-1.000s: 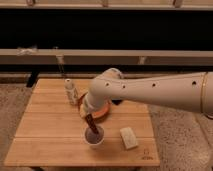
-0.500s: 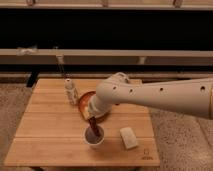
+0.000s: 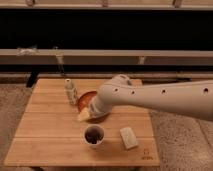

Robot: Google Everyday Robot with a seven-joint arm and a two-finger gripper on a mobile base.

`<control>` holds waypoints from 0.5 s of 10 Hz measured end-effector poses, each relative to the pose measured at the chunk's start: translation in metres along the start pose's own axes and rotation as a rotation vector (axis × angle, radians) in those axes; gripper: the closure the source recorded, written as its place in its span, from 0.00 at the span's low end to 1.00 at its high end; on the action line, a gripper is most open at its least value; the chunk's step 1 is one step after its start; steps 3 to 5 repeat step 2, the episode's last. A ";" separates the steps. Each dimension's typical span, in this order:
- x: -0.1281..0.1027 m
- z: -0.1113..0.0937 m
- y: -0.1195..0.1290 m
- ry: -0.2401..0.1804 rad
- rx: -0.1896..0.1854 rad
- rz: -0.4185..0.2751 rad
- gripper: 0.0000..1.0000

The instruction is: Place the pepper in the ceramic cup

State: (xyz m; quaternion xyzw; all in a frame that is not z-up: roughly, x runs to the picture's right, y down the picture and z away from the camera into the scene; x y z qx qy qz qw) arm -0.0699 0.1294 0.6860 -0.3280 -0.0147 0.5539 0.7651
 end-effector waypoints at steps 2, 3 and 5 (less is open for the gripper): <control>0.001 0.000 -0.001 0.002 0.006 -0.001 0.20; 0.001 0.000 -0.001 0.002 0.006 -0.001 0.20; 0.001 0.000 -0.001 0.002 0.006 -0.001 0.20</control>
